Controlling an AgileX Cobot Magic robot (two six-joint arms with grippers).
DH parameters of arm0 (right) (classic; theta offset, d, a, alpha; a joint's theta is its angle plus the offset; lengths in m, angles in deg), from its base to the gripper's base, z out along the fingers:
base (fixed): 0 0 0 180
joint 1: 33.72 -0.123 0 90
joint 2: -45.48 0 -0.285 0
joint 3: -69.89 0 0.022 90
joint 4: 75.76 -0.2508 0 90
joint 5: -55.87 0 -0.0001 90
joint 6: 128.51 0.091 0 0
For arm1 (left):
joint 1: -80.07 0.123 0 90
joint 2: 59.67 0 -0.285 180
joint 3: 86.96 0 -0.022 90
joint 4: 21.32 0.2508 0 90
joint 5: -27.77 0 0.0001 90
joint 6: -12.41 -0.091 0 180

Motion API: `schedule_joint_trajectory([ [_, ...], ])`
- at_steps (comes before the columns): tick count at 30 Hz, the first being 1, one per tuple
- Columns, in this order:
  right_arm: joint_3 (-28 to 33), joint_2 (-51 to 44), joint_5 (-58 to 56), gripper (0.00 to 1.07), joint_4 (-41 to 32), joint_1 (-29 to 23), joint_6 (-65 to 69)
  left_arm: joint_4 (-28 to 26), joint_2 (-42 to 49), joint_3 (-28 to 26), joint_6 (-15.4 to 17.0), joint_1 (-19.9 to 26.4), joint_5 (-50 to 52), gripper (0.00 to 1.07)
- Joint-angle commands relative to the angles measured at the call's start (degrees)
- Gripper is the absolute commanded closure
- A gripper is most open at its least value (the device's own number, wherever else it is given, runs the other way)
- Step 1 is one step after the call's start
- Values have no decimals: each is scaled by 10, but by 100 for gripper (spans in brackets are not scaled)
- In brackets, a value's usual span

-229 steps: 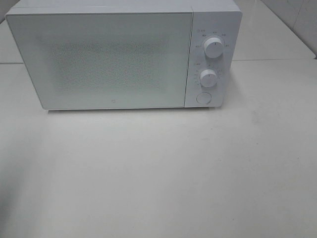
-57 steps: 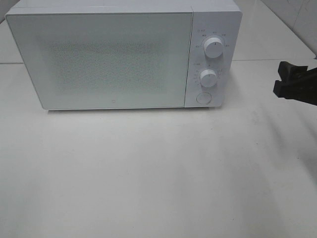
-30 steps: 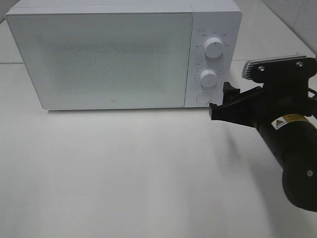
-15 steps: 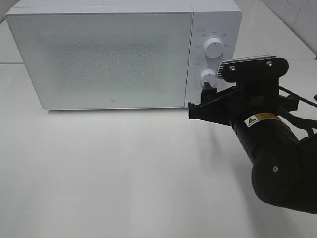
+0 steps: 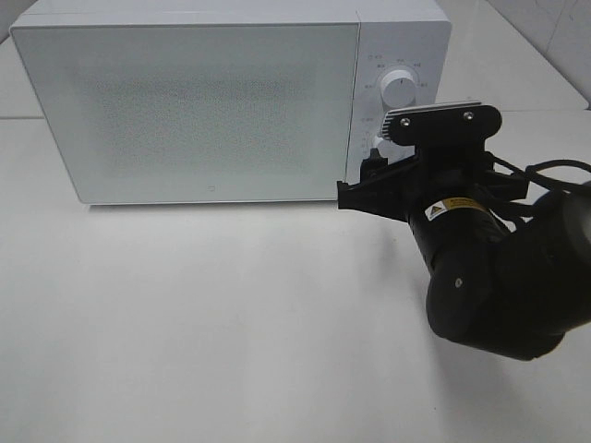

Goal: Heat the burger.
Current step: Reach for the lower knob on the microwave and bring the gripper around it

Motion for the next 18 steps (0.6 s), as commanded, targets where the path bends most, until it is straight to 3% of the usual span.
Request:
schedule_joint_trajectory([
  [1,-28,14,-3,32,14,13,3,0,12,1,1,1,5,7],
  [18,-104,72,-53,32,70,70,14,1,9,1,1,1,5,7],
])
